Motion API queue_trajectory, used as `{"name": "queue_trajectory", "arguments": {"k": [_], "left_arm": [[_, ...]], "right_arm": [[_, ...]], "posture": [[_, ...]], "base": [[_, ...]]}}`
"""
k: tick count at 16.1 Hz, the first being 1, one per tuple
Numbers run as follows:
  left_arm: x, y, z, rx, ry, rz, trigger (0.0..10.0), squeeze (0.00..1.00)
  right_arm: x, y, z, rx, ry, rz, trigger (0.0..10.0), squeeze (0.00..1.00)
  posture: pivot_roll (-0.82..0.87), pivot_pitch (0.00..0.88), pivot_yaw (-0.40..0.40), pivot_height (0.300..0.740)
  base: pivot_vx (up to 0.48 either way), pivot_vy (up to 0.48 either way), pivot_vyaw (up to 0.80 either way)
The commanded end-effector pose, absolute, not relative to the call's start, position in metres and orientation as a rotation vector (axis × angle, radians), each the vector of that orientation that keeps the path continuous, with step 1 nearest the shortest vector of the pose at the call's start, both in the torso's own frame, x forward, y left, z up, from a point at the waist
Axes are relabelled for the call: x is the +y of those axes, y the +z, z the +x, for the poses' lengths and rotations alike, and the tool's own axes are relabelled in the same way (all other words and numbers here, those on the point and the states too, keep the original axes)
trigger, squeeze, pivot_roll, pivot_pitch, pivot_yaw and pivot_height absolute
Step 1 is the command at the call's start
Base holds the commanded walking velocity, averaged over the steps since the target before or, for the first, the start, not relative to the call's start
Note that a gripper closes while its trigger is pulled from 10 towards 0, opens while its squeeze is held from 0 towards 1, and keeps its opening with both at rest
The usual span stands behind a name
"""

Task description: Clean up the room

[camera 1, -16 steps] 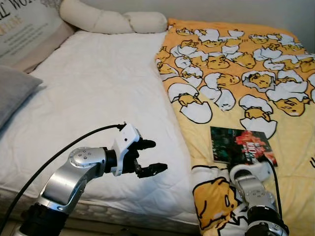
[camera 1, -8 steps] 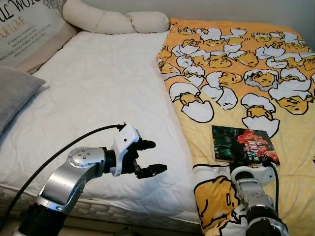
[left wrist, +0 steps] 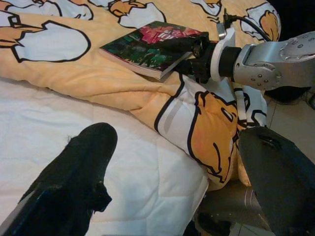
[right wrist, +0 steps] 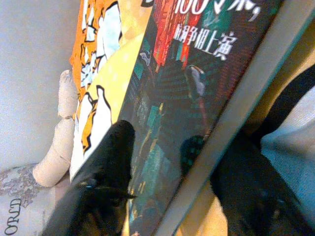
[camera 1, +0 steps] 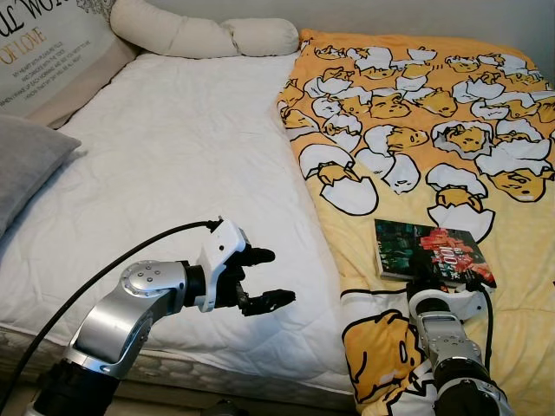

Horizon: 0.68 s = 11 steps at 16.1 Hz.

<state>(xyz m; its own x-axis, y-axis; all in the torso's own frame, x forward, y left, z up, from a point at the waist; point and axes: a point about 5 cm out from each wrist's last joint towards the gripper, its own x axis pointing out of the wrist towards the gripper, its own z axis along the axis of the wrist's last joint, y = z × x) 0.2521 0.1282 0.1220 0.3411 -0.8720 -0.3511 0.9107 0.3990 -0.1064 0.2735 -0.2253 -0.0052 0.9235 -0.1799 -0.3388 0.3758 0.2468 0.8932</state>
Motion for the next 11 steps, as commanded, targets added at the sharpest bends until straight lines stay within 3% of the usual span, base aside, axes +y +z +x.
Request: {"name": "queue_trajectory", "arguments": {"k": [1,11], "left_arm": [[0.125,0.125,0.250,0.367,-1.174,0.121,10.0,1.00],[0.123,0.125,0.253,0.334,-1.144,0.095,10.0,1.00]], "right_arm": [[-0.227,-0.003,0.275,0.150,-0.380,1.284,0.0,0.00],[-0.229,0.007,0.278,0.124,-0.245,1.140,0.0,0.00]], "posture": [[0.00,0.000,0.050,0.740],[-0.01,0.000,0.040,0.740]], "base": [[0.000,0.000,0.00],[0.000,0.000,0.00]]}}
